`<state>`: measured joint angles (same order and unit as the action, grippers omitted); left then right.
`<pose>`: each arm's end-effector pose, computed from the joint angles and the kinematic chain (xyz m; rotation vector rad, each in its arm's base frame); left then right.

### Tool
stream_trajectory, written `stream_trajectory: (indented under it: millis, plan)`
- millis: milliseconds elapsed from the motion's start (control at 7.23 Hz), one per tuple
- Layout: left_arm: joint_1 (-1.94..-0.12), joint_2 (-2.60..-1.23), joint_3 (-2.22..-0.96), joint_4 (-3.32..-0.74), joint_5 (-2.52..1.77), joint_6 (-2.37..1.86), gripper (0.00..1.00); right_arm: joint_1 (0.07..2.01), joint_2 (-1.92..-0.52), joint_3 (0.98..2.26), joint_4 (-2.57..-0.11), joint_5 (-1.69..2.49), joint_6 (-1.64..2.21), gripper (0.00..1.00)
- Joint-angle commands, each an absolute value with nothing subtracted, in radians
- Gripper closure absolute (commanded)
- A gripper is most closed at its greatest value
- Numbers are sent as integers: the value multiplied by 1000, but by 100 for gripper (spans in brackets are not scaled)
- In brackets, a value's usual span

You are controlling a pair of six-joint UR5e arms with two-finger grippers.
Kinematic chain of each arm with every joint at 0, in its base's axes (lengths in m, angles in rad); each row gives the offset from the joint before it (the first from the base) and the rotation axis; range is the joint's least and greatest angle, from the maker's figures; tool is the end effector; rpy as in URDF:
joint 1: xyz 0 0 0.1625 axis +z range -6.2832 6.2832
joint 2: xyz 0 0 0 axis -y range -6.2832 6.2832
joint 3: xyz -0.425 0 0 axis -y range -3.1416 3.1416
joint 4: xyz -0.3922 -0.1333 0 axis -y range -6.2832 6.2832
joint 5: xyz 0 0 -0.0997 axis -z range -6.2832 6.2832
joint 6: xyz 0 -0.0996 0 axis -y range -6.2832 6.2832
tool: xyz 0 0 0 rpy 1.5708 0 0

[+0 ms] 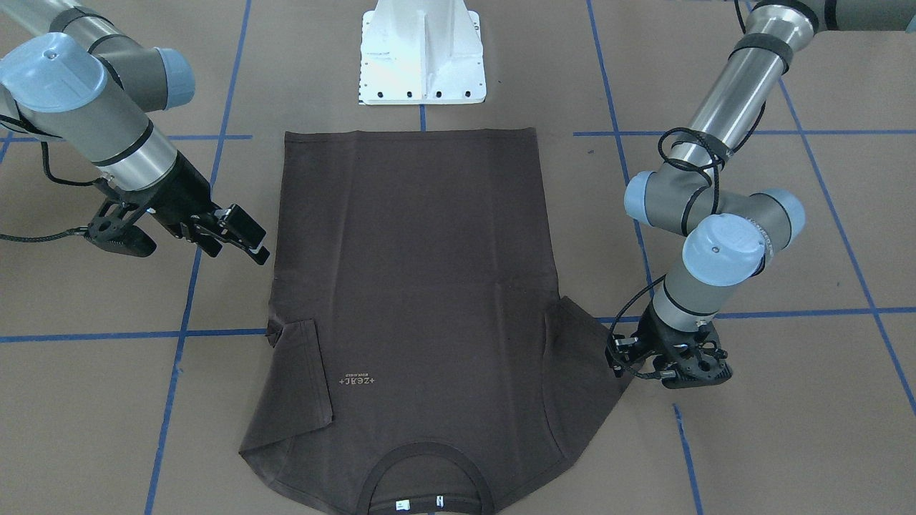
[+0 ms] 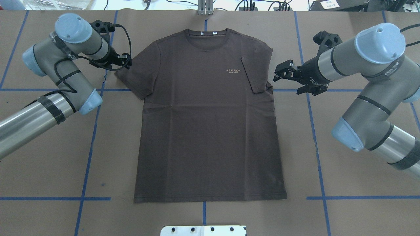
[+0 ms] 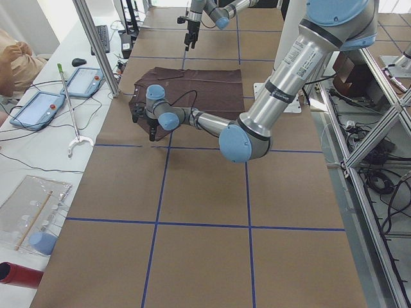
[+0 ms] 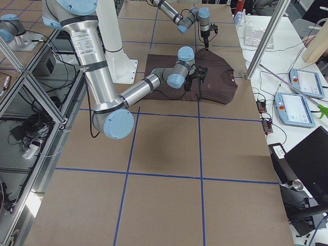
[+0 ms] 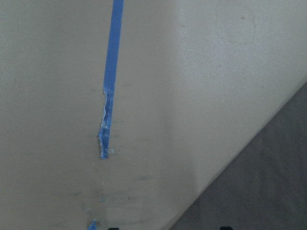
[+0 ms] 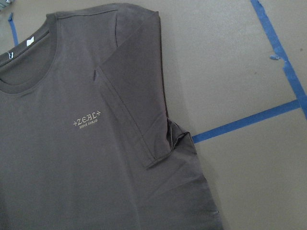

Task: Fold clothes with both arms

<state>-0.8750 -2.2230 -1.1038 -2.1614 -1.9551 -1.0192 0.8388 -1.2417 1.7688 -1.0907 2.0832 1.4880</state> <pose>0.4259 -0.6596 0.4241 0.2254 0.8180 -0.1548 -0.3402 -0.5050 0.3295 0.0186 -1.0955 0.4219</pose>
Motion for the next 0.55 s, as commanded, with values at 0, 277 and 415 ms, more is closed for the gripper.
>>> stream_trajectory:
  millis: [0,277,415]
  plan:
    - [-870,-2217,-1106,-2155,-1951,-1012,44,825,-1233,1763,-1091,2068,1493,0]
    - [-870,-2204,-1108,-2149,-1951,-1002,100,815,-1230,1763,-1089,2054,1497,0]
    - [-874,-2207,-1114,-2135,-1969,-970,100,808,-1226,1763,-1091,2054,1500,0]
